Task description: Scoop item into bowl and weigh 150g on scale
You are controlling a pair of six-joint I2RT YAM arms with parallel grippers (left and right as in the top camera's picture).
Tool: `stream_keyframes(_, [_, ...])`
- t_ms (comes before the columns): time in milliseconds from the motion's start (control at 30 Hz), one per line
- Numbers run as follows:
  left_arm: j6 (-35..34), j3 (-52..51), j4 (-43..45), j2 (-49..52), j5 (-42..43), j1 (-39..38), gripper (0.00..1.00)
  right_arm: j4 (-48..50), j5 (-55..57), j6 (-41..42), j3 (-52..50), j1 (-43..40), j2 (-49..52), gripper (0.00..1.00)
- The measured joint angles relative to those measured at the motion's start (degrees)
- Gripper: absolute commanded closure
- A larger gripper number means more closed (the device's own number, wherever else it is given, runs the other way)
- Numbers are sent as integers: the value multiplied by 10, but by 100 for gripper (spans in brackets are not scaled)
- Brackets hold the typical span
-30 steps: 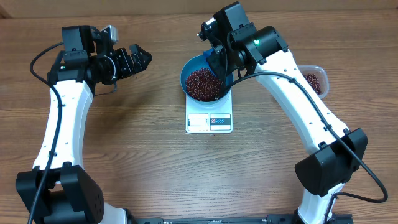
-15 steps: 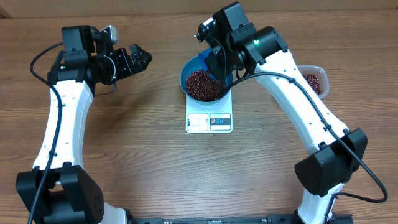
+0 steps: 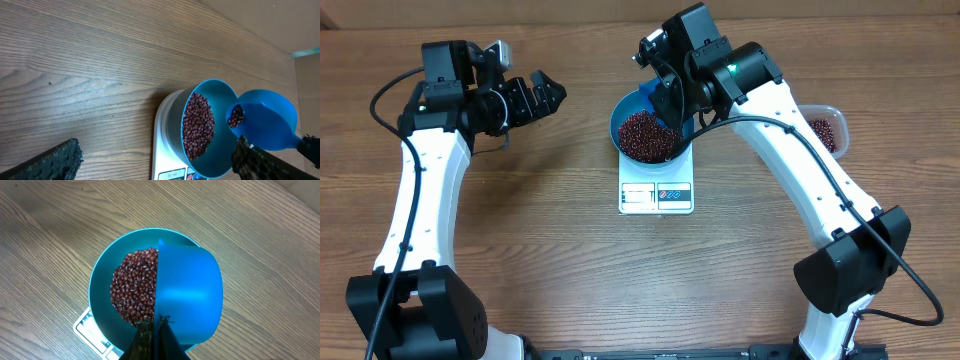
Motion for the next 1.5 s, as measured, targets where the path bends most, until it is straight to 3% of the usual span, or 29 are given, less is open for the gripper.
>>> stream_keyframes(1500, [0, 0, 0, 0, -15, 0, 0, -5, -1, 26, 0, 1, 0, 96])
